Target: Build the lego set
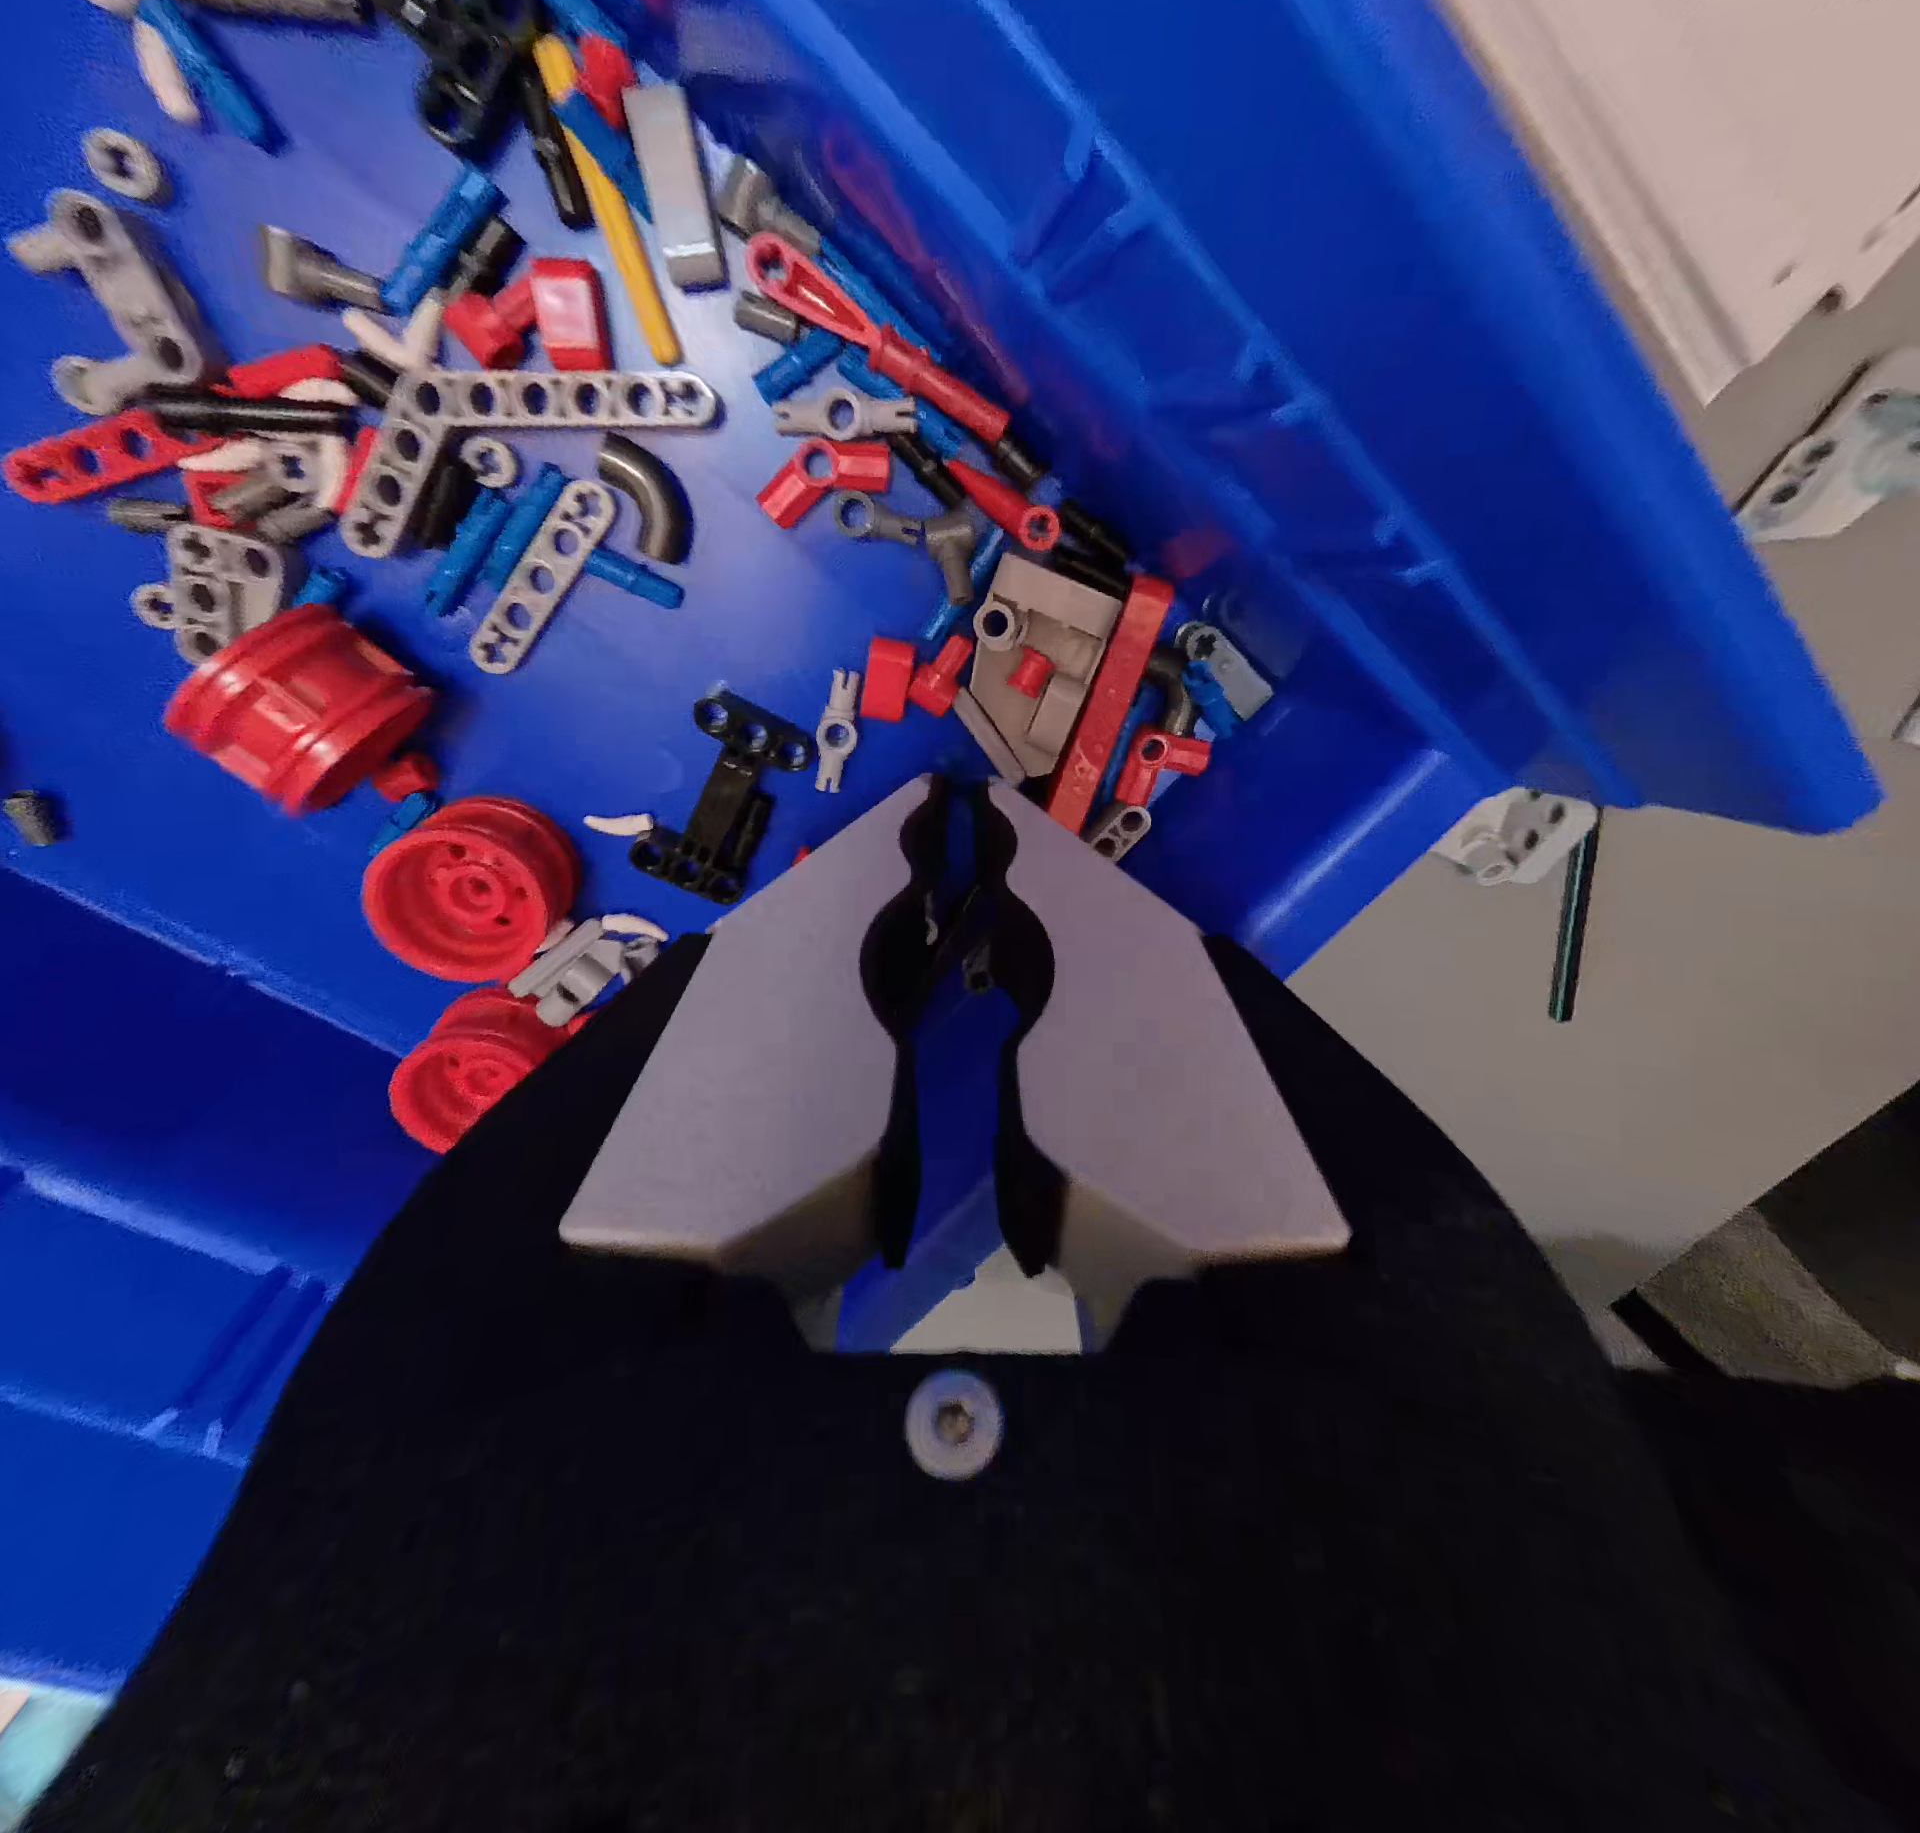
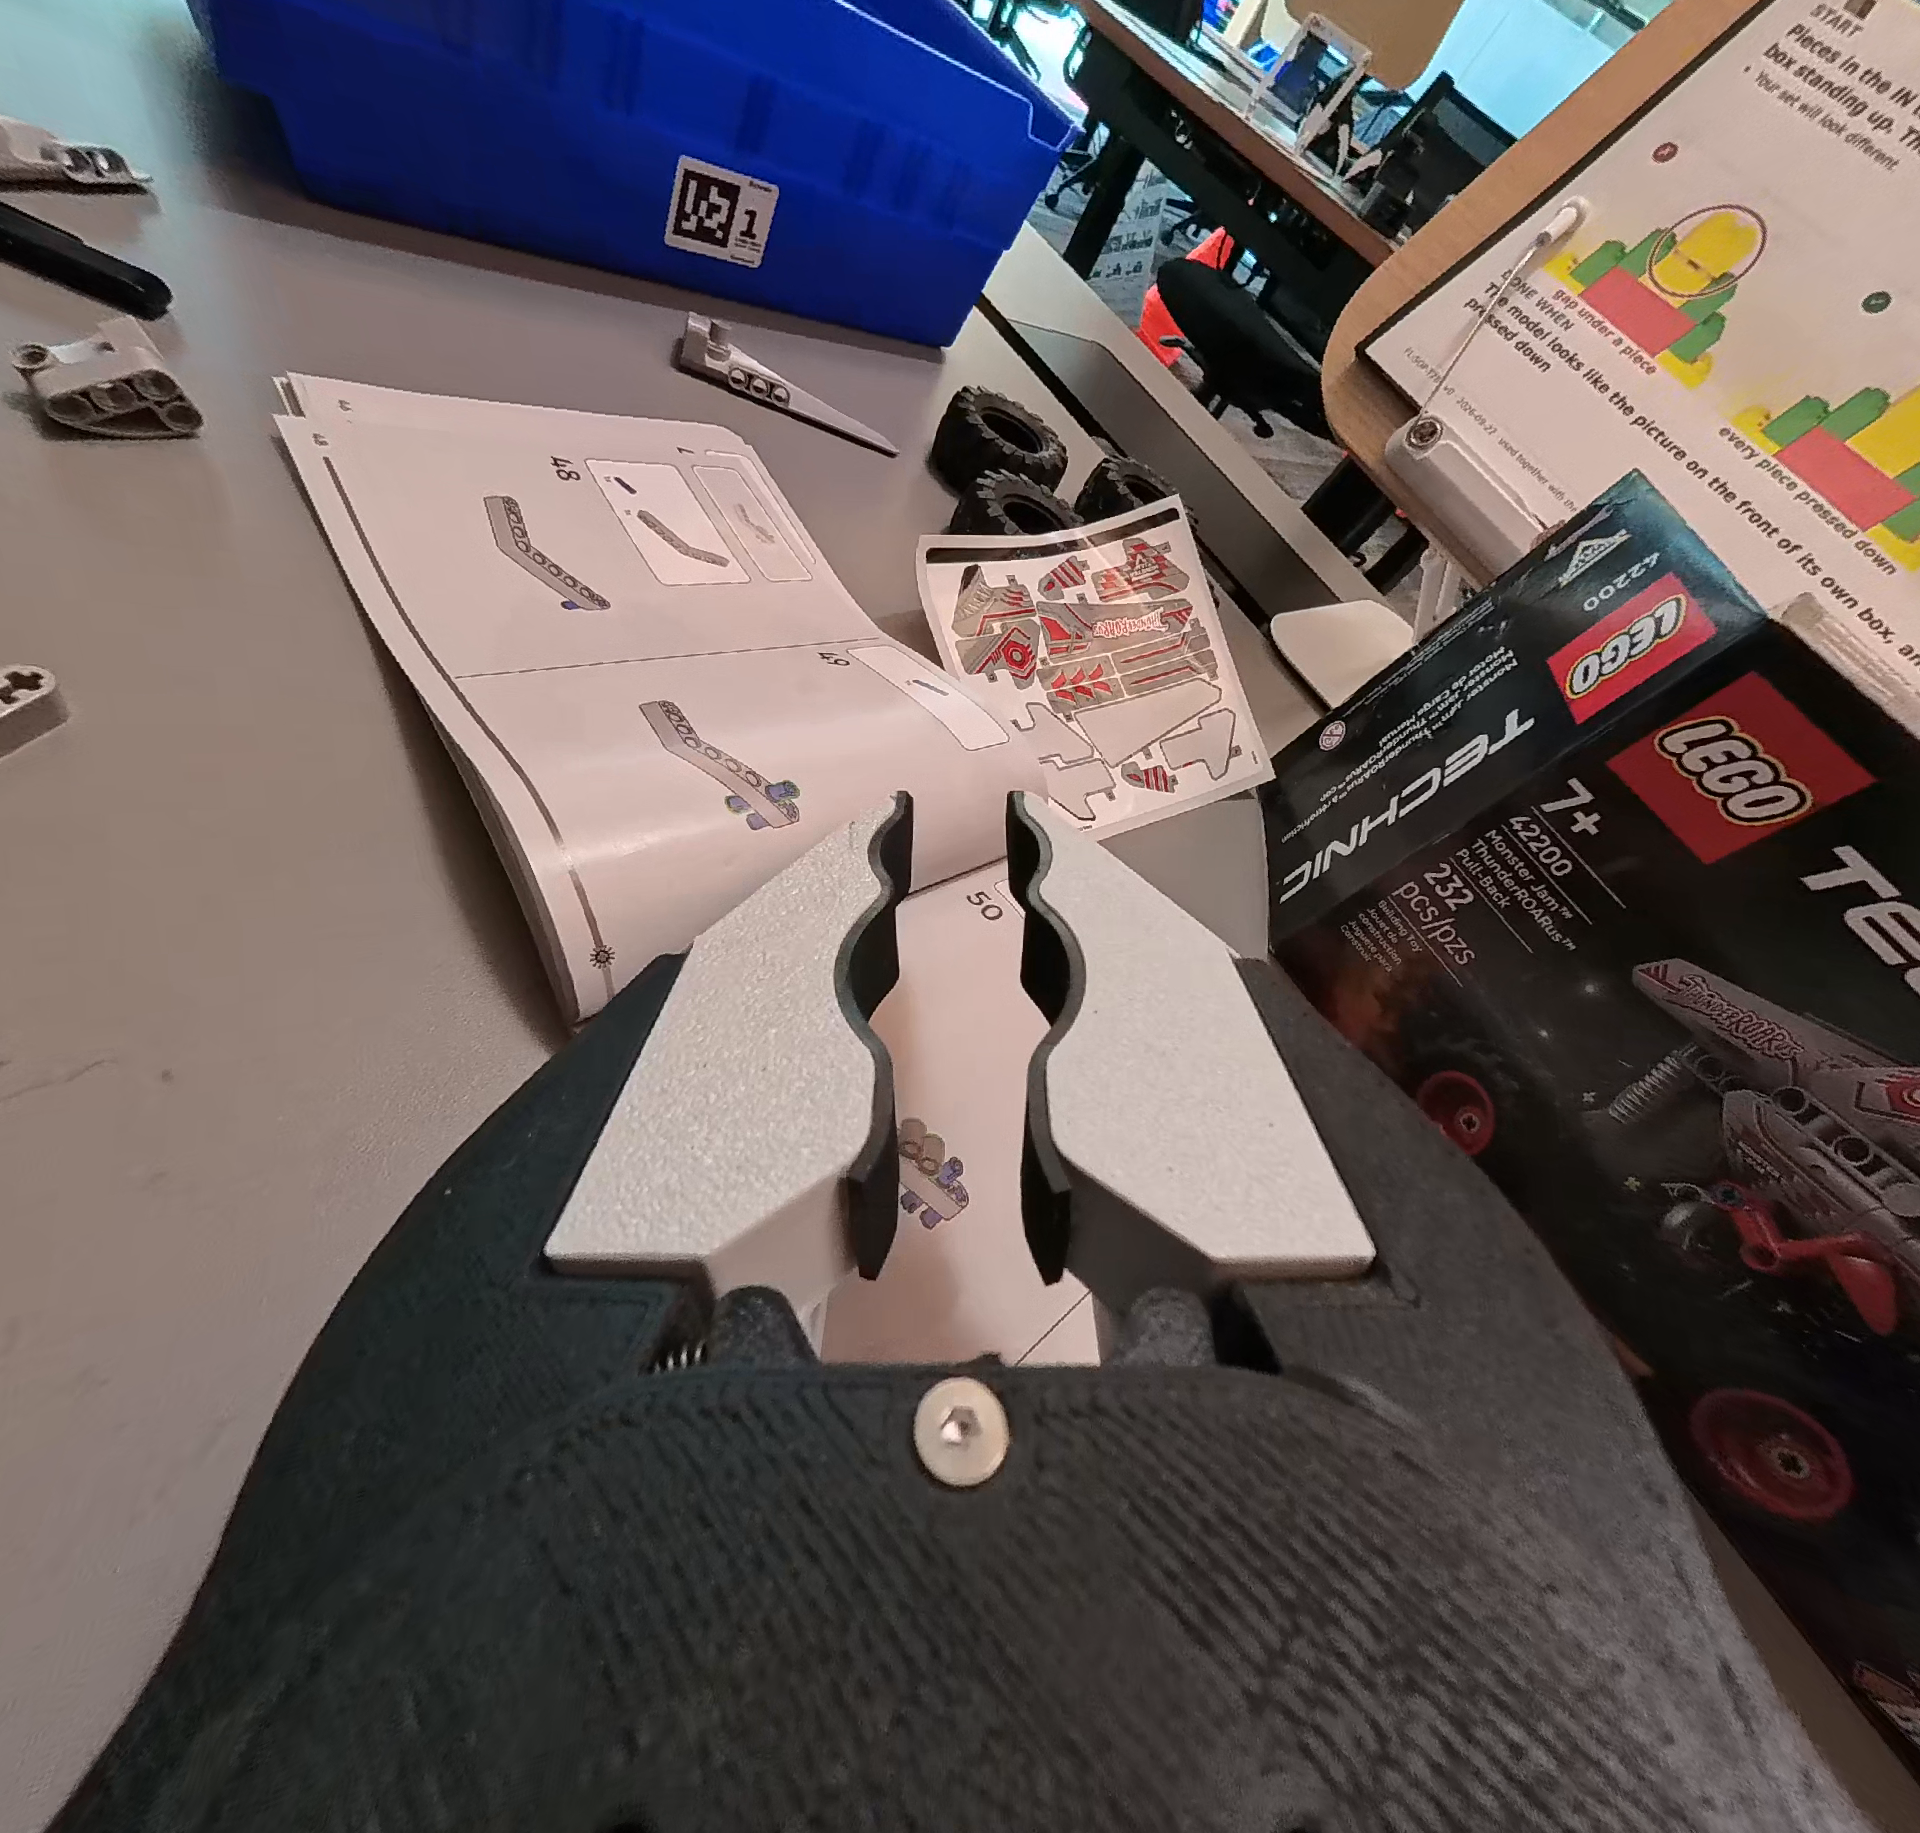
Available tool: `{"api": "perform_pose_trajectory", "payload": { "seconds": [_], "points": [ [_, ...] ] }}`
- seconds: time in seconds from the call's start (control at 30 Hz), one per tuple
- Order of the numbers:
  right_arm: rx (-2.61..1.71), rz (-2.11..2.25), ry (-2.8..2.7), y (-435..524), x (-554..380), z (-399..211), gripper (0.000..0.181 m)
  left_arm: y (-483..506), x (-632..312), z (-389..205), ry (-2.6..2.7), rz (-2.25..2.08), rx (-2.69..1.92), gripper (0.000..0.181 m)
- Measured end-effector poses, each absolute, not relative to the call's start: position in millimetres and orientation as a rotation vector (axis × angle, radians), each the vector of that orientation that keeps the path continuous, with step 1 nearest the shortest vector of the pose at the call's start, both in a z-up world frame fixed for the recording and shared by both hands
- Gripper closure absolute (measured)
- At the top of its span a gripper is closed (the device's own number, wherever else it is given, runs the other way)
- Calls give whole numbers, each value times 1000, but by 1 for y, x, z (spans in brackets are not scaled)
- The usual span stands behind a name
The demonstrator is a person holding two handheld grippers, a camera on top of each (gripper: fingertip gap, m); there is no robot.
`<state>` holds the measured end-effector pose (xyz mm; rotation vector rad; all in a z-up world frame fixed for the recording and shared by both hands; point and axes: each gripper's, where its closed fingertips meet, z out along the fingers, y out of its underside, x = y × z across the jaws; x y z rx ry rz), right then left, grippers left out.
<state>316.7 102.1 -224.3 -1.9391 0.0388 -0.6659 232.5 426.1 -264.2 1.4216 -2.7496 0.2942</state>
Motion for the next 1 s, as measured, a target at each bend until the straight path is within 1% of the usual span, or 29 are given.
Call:
{"api": "perform_pose_trajectory", "payload": {
  "seconds": [0.03,0.13,0.23,0.33,0.4,0.5,0.7,0.83,0.87,0.9,1.0],
  "points": [
    [-1936,-664,40,102,316,-224,164,427,236,-259,-2760,334,1453,178],
    [-1916,-677,26,98,315,-218,162,423,240,-233,-2781,492,1581,179],
    [-1849,-677,13,95,309,-198,161,404,233,-192,-2839,730,1688,179],
    [-1816,-602,-49,100,292,-183,158,365,211,-154,-2850,1068,1700,179],
    [-1856,-498,-116,107,273,-186,154,328,196,-144,-2834,1250,1646,179],
    [-1886,-382,-204,114,244,-192,152,271,180,-160,-2811,1360,1574,179],
    [-1951,-266,-350,116,185,-211,151,156,170,-220,-2668,1605,1425,179],
    [-1960,-129,-257,99,178,-215,159,114,174,-219,-2744,1860,1233,180],
    [-1956,-60,-240,95,175,-217,160,107,175,-215,-2740,1920,1202,179],
    [-1935,-29,-236,94,174,-216,165,102,176,-212,-2720,1966,1187,179],
    [-1864,7,-276,94,169,-208,170,91,178,-195,-2644,2148,1116,180]
  ]
}}
